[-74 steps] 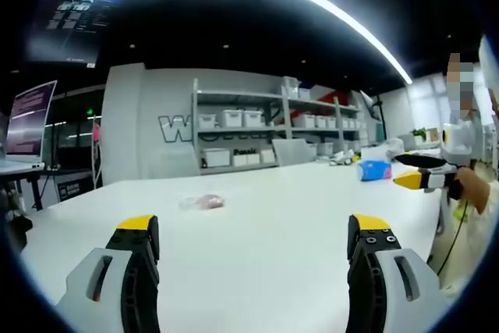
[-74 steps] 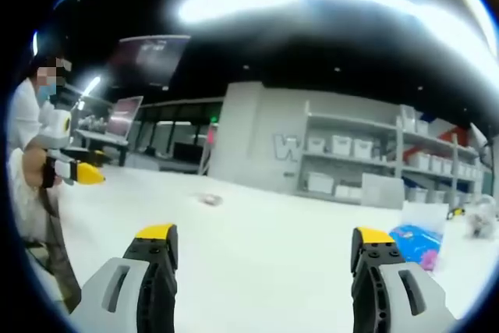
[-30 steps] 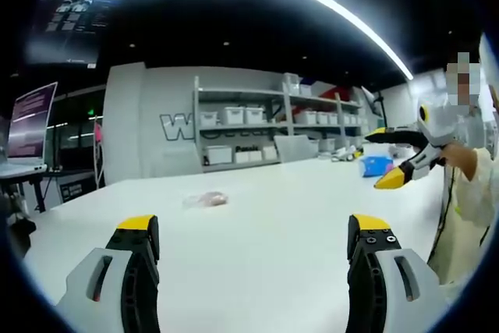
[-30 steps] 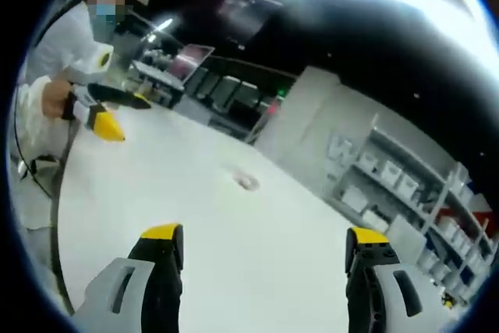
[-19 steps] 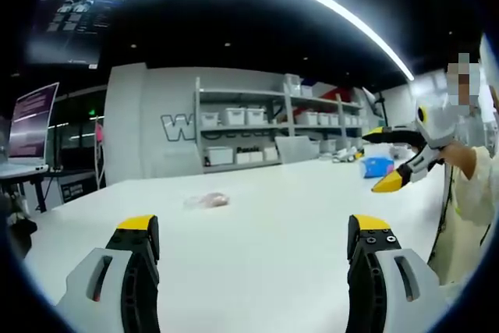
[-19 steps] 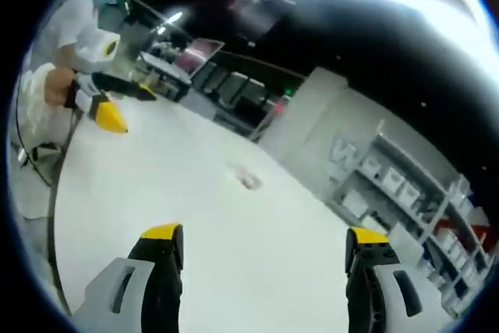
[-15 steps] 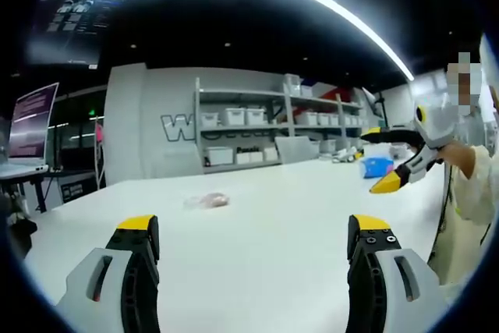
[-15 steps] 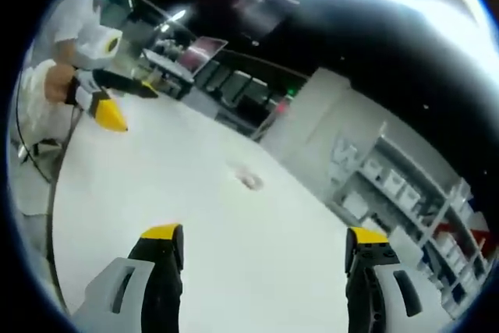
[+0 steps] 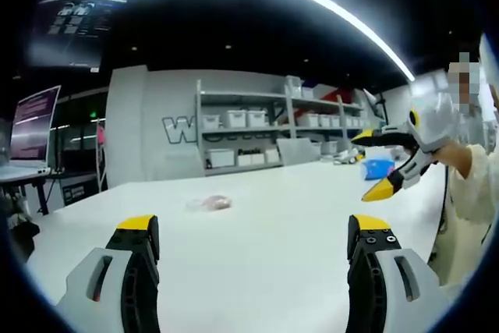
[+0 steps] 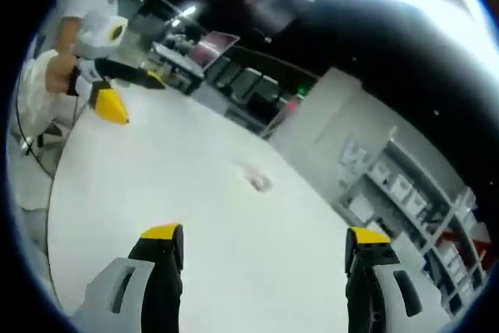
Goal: Open the resealable bag by pulling the two sides of the seal apart until the entire bag opening is separated and visibly accessible.
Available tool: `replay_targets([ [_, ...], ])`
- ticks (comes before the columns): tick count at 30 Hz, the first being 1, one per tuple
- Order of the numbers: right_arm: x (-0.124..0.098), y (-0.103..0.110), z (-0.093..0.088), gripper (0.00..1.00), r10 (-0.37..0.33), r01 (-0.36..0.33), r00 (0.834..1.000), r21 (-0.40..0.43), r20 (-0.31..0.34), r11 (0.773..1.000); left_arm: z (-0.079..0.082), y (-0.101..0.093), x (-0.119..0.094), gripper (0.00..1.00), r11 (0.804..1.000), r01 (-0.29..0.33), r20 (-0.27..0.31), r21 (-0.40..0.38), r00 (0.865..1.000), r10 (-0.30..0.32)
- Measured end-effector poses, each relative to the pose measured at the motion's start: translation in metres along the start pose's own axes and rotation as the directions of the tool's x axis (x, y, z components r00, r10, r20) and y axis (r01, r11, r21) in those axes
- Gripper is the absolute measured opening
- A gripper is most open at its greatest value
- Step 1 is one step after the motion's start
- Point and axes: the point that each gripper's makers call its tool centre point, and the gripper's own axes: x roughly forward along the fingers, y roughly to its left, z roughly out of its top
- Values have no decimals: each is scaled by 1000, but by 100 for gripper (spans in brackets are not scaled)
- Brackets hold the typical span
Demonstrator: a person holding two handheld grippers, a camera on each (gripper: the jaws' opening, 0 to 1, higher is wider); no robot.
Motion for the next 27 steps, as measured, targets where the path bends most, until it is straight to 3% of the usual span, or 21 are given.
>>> replay_targets([
  [16, 17, 4, 1, 87, 45, -45, 999, 41, -1, 998, 1, 4, -1, 100, 1000, -10, 4, 9, 1000, 10],
  [27, 26, 11, 3, 86, 81, -81, 997, 21, -17, 996, 2, 2, -2, 100, 1000, -4, 7, 12, 1000, 4],
])
